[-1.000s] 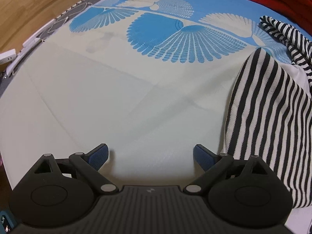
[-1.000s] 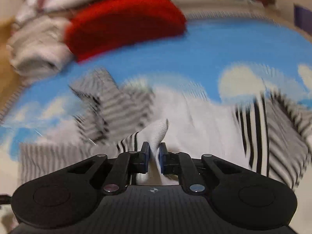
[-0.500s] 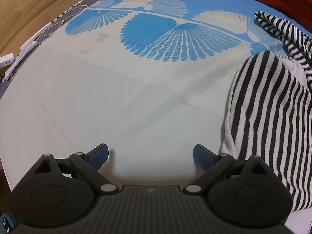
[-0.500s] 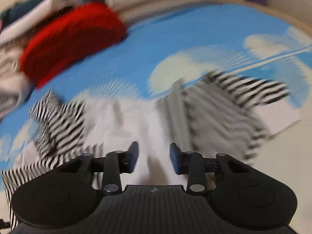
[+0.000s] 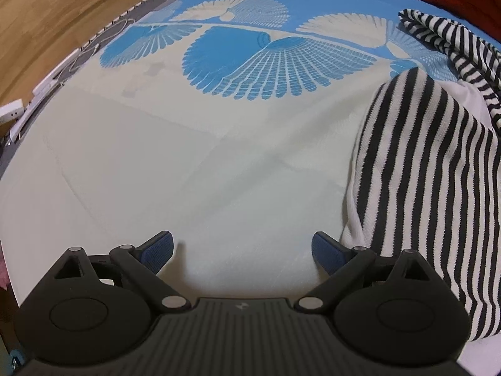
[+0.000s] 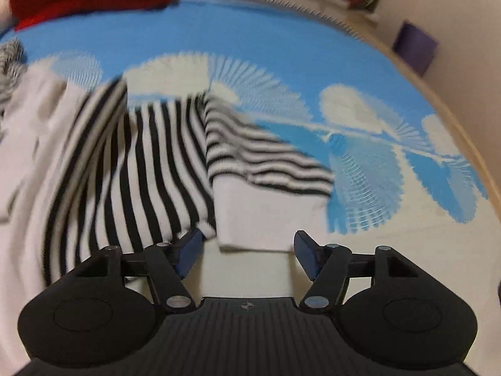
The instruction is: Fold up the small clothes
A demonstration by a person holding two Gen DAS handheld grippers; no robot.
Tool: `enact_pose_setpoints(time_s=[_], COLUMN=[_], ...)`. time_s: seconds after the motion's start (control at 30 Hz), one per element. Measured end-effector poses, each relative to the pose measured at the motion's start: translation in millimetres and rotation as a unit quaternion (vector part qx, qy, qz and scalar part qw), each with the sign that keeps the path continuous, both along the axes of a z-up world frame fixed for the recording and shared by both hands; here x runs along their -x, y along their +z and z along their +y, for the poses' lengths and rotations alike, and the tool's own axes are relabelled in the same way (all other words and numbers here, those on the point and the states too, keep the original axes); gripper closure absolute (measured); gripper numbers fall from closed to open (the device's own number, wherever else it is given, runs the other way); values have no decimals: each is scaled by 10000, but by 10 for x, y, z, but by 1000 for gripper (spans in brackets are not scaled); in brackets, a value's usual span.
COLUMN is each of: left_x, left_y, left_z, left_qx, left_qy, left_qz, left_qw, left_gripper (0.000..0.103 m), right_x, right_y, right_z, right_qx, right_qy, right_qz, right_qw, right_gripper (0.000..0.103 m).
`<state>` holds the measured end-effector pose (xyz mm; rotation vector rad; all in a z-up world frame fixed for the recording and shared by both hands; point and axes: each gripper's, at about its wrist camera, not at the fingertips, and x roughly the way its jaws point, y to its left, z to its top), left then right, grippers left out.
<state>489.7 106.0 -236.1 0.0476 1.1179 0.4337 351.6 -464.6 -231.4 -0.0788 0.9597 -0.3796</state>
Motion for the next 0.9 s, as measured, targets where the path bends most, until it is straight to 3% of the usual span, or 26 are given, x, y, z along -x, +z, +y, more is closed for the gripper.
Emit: enact_pose_setpoints(time_s=[0.07,0.1,0.13,0.17,0.2,0.33,0.5,0.6,0.73,0.83,0.9], left_x=[-6,-8,-8,-10,-12,-17,18,56,111,149,178], left_y=[-7,-8,-7,-7,-6,17,90,156,239,287,326], left_z=[5,11,15,18,21,45,100,144,236,326,410], left_qx=[10,15,17,19,22,125,285,308,362,415,466], left_qy=[-8,-17,-26,-32,-33,34,73,102,182,250,333], left_qz=[-1,0,0,0,4,12,-52,-118,-178,-180,-206], left_qw=[10000,10000,10000,10000,10000,9999,9996,9994,9990,9987,9981], left_gripper=[5,5,5,5,5,5,5,5,5,5,5], right_x=[-56,-62,-71,-84,-103,-42,72,121,189,250,292], right_y=[-84,-83,-71,-57,-43,349,1356,1929,2472,2585,2575], right_z=[-54,-96,-143,-207,-263,-347,-469,-619,-666,-683,-697], right_qx=[28,72,88,-30,-216,-759,-1717,-2029,-1681,-1466,-1041], right_qy=[88,89,73,110,116,-71,-353,-754,-1234,-1760,-2121], right_qz=[-25,-95,-102,-55,24,-282,-1054,-1401,-1493,-1327,-1153], right_qw=[10000,9999,9999,9999,9997,9967,9789,9662,9665,9643,9648], right_gripper=[30,36,68,86,92,93,93,93,94,94,95])
